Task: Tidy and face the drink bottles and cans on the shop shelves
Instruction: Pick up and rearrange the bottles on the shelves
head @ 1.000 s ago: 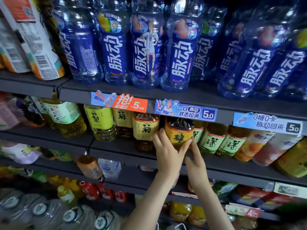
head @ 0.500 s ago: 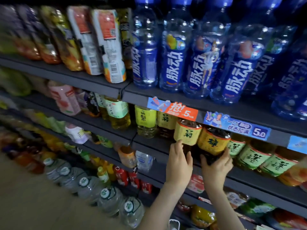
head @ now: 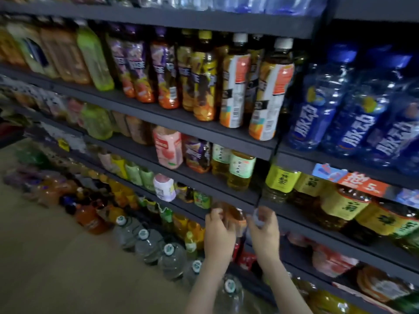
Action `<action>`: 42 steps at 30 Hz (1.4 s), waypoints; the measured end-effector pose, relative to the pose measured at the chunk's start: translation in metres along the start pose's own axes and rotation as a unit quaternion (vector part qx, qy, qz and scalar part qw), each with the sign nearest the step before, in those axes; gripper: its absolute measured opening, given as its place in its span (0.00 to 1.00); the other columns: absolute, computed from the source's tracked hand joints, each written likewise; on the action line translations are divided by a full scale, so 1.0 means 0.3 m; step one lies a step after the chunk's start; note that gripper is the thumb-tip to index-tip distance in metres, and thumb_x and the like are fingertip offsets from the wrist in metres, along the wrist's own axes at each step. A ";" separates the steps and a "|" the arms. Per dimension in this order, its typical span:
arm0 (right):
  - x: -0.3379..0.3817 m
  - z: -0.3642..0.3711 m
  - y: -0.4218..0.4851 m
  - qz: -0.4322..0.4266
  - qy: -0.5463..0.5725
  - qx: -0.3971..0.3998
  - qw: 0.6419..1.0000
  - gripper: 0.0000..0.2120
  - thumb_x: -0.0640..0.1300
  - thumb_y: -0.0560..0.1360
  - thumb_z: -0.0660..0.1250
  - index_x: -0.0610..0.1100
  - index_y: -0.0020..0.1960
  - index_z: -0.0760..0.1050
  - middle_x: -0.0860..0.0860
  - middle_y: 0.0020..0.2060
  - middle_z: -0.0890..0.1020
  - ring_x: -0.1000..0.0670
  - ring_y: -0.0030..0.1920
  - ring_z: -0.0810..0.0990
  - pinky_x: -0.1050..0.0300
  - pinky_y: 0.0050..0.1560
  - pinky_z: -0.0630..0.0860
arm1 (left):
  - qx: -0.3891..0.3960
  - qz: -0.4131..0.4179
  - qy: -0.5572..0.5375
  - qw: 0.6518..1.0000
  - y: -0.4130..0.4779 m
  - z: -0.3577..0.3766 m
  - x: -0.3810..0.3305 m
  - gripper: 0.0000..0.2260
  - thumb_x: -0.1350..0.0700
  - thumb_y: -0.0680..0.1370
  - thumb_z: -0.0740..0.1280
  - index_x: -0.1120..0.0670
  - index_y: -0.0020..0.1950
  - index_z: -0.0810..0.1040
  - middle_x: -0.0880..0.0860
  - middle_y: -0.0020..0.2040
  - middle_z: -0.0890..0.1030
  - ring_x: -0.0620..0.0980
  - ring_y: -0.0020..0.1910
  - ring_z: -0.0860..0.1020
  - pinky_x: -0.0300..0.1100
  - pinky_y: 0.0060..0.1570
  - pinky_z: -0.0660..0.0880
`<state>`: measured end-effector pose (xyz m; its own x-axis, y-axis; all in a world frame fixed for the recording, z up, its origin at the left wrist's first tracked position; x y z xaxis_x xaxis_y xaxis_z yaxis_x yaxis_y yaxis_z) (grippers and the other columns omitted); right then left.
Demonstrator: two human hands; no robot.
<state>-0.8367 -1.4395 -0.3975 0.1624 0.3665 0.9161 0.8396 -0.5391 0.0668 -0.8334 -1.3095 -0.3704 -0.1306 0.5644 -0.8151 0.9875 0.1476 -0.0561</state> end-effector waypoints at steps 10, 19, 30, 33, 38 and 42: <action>0.440 0.546 -0.106 -0.038 0.034 0.093 0.994 0.17 0.43 0.75 0.68 0.43 0.61 0.70 0.51 0.53 0.74 0.50 0.57 0.74 0.56 0.57 0.72 | -0.034 -0.016 -0.010 0.999 0.307 -0.518 0.153 0.10 0.56 0.78 0.64 0.55 0.59 0.72 0.52 0.55 0.72 0.48 0.47 0.73 0.35 0.42 0.66; 0.503 0.845 0.080 0.000 0.031 0.065 0.997 0.23 0.43 0.75 0.69 0.39 0.65 0.66 0.47 0.58 0.71 0.51 0.57 0.71 0.62 0.51 0.65 | -0.016 -0.017 -0.001 1.000 0.676 -0.638 0.220 0.18 0.56 0.78 0.64 0.55 0.68 0.67 0.54 0.61 0.71 0.52 0.54 0.75 0.39 0.43 0.68; 0.559 1.159 0.204 0.027 0.015 -0.076 0.997 0.34 0.34 0.66 0.75 0.33 0.66 0.62 0.39 0.59 0.70 0.40 0.61 0.70 0.41 0.58 0.73 | 0.080 0.034 0.021 0.996 1.030 -0.724 0.332 0.19 0.54 0.78 0.64 0.55 0.68 0.67 0.53 0.61 0.71 0.51 0.52 0.75 0.37 0.42 0.67; 0.574 1.210 0.200 0.052 0.005 -0.107 0.993 0.35 0.36 0.67 0.76 0.34 0.68 0.61 0.38 0.60 0.69 0.39 0.62 0.68 0.43 0.59 0.72 | 0.125 0.069 0.031 0.989 1.097 -0.720 0.348 0.20 0.53 0.78 0.63 0.53 0.70 0.65 0.52 0.61 0.73 0.51 0.56 0.75 0.40 0.45 0.70; 0.557 1.251 0.213 0.082 0.010 -0.166 0.983 0.34 0.38 0.67 0.75 0.33 0.67 0.63 0.37 0.60 0.70 0.38 0.62 0.69 0.41 0.59 0.72 | 0.210 0.130 0.028 0.969 1.158 -0.676 0.362 0.25 0.55 0.79 0.63 0.52 0.75 0.60 0.53 0.68 0.72 0.52 0.63 0.74 0.42 0.57 0.71; 0.495 1.252 0.255 0.096 0.002 -0.173 0.980 0.30 0.45 0.67 0.74 0.37 0.64 0.65 0.43 0.57 0.74 0.41 0.59 0.74 0.42 0.55 0.75 | 0.215 0.154 0.002 0.964 1.190 -0.631 0.347 0.25 0.55 0.79 0.62 0.55 0.75 0.59 0.55 0.68 0.71 0.53 0.64 0.73 0.38 0.55 0.69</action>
<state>-0.5535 -1.1414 -0.4049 0.2979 0.2306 0.9263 0.5675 -0.8231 0.0224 -0.5113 -1.0444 -0.3662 0.1748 0.5313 -0.8289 0.9249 -0.3774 -0.0468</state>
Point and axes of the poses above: each hand's wrist, its own y-axis towards the middle knuckle, its own z-axis out of the palm, x = y × z, the point moved 3 cm from there along y, towards the middle knuckle
